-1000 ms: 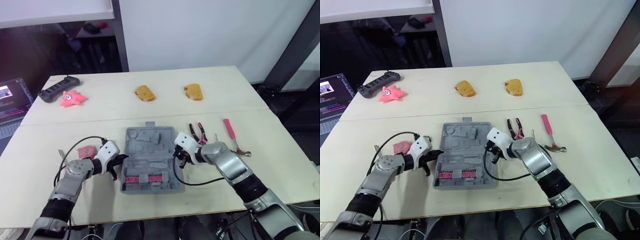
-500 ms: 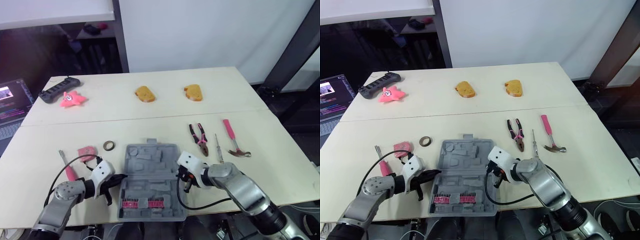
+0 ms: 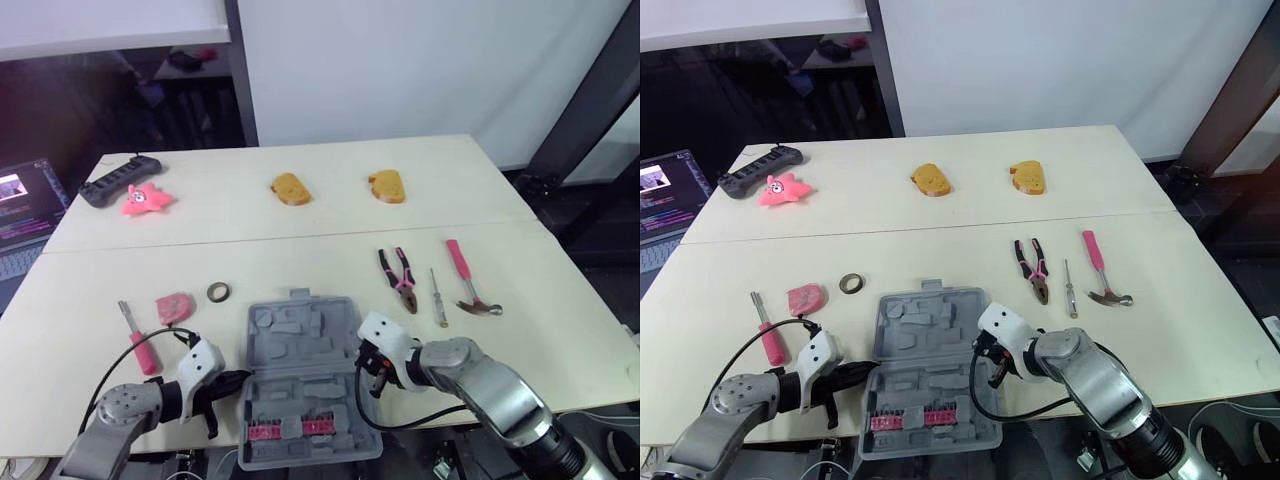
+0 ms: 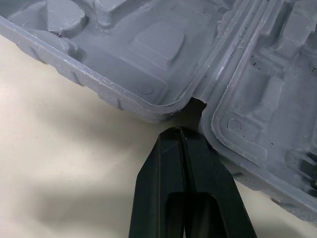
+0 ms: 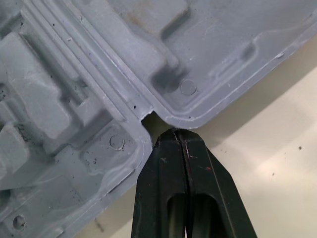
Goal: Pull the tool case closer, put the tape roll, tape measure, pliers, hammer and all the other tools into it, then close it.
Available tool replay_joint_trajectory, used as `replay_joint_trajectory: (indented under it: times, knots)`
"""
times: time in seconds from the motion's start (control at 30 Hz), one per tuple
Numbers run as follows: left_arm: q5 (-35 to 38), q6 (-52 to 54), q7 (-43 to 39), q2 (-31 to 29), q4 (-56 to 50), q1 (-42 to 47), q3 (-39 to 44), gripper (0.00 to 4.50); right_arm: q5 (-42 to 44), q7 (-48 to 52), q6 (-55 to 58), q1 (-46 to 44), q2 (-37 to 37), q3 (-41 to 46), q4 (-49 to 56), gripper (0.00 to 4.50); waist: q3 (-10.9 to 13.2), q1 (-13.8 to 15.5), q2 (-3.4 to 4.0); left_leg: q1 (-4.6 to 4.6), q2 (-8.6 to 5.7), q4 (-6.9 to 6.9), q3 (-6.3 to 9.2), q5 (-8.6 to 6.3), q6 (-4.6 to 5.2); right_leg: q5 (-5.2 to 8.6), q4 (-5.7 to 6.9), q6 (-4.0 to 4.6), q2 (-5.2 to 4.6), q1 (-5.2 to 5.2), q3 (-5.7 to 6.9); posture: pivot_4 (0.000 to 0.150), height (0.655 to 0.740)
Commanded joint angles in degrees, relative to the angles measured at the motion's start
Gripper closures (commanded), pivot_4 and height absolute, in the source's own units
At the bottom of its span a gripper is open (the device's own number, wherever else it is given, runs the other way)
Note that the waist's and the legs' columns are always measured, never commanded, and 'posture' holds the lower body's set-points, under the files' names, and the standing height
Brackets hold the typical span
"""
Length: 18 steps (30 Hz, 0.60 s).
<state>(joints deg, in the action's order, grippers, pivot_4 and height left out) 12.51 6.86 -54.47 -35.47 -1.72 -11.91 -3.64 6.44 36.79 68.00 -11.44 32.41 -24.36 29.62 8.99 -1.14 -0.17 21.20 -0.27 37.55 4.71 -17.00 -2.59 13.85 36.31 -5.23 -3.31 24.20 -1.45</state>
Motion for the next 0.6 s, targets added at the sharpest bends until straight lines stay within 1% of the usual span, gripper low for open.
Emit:
replay_joint_trajectory:
  times: [0.03,0.13,0.2,0.23,0.4,0.6]
  knots:
    - [-1.97,-0.2,-1.41,-0.12,5.87,-2.63,-2.87,4.5,1.43,-0.78,0.62,0.81,0.58,0.3,2.12,4.48,-0.15,-0.01,0.06,-0.04,0.0,-0.05,0.0,0.0,0.0,0.0,-0.02,0.0,0.0,-0.03,0.0,0.15,0.74]
    - [-2.17,-2.0,-2.19,0.12,8.27,-1.88,-3.18,4.5,1.82,-1.69,0.61,1.21,0.99,1.25,1.98,4.48,-0.29,-0.02,0.13,-0.25,0.0,-0.21,-0.02,0.0,0.0,0.04,-0.11,0.06,0.0,-0.2,0.0,0.15,0.74]
    - [-2.34,-3.17,-2.88,0.48,9.76,-1.08,-3.56,4.5,1.95,-2.33,0.45,1.34,1.23,2.27,1.33,4.48,-0.3,-0.01,0.12,-0.84,0.0,-0.41,-0.03,-0.01,0.01,0.24,-0.22,0.16,0.0,-0.74,0.0,0.15,0.74]
    - [-2.36,-3.62,-3.2,0.66,10.29,-0.73,-3.7,4.5,1.92,-2.56,0.17,1.27,1.58,2.44,0.99,4.48,-0.32,-0.02,0.15,-0.96,0.0,-0.41,-0.02,-0.05,0.08,0.43,-0.22,0.15,-0.01,-0.87,0.0,0.15,0.74]
    - [-2.9,-5.37,-4.76,1.0,11.34,0.6,-5.01,4.5,2.59,-2.83,-0.57,0.94,2.82,3.3,0.01,4.48,-0.39,0.09,0.25,-0.97,-0.01,-0.4,-0.02,-0.1,0.16,0.47,-0.22,0.12,-0.03,-0.9,0.0,0.15,0.74]
    - [-3.23,-4.31,-5.86,0.6,8.15,0.92,-7.38,4.5,3.71,-2.41,-0.27,0.52,3.74,2.57,0.69,4.48,-0.39,0.25,0.26,-0.95,-0.05,-0.4,-0.01,-0.1,0.17,0.5,-0.23,0.08,-0.11,-0.9,0.0,0.15,0.74]
